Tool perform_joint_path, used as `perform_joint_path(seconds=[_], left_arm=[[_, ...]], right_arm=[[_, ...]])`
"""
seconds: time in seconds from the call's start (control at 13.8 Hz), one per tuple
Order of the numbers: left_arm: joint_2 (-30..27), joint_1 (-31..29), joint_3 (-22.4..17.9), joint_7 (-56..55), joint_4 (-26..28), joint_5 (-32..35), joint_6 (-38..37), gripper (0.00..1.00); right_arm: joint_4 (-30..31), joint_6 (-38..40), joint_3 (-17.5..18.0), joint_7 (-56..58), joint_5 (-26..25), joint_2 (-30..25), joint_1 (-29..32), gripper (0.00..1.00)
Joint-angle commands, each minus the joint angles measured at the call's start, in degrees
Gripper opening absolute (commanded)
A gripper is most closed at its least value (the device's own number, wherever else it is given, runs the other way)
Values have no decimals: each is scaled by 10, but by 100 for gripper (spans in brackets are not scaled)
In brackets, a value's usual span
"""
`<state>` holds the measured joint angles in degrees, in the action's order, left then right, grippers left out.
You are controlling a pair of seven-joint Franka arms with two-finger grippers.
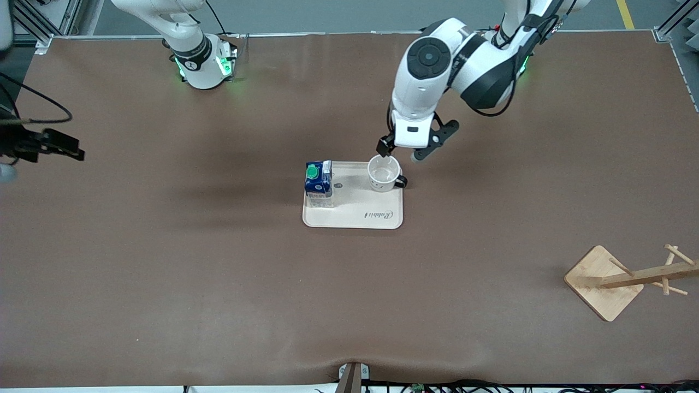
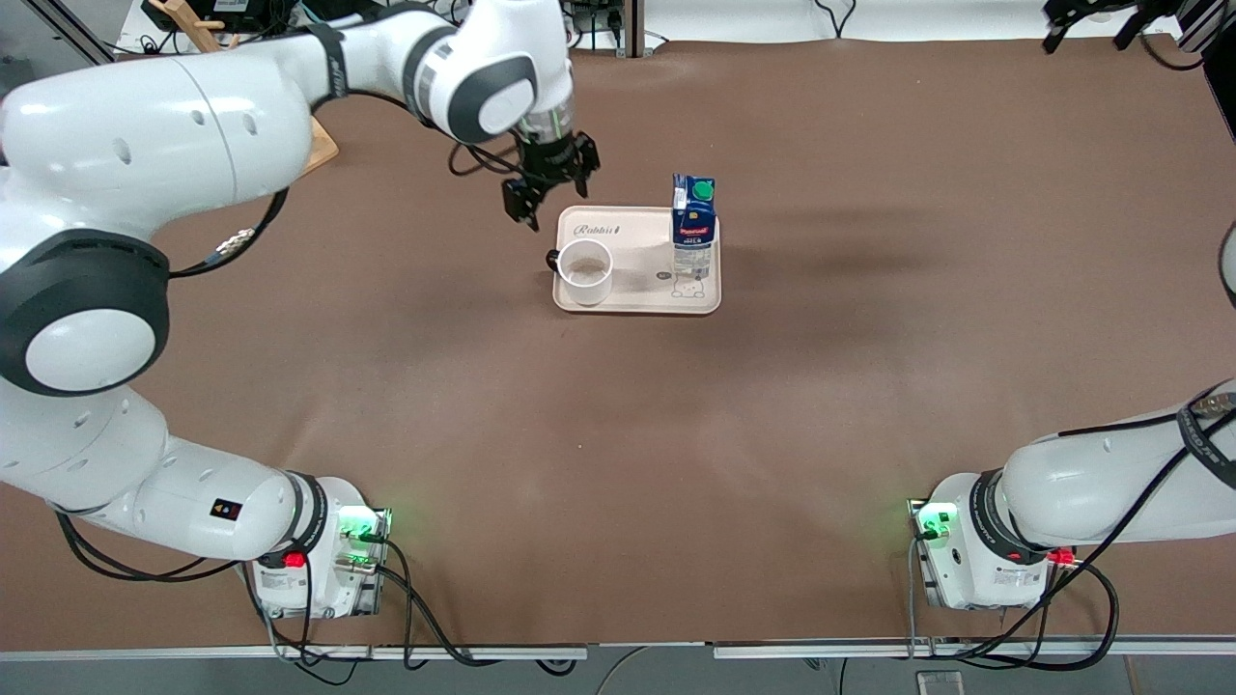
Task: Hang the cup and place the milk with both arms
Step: 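Lower the left gripper onto the mug rim while the right gripper approaches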
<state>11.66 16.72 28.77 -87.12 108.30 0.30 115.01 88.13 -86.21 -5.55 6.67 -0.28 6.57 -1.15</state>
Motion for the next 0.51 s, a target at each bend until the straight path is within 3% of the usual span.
perform_joint_path(seconds=[0.0, 0.43], left_arm=[[13, 21, 0, -39, 11, 9, 15, 100], [57, 29, 0, -129, 44, 52, 47, 100]], right_arm=[[-18, 5, 1, 4, -14, 13, -8, 100], [-18, -55, 1, 7, -18, 54, 3, 100]])
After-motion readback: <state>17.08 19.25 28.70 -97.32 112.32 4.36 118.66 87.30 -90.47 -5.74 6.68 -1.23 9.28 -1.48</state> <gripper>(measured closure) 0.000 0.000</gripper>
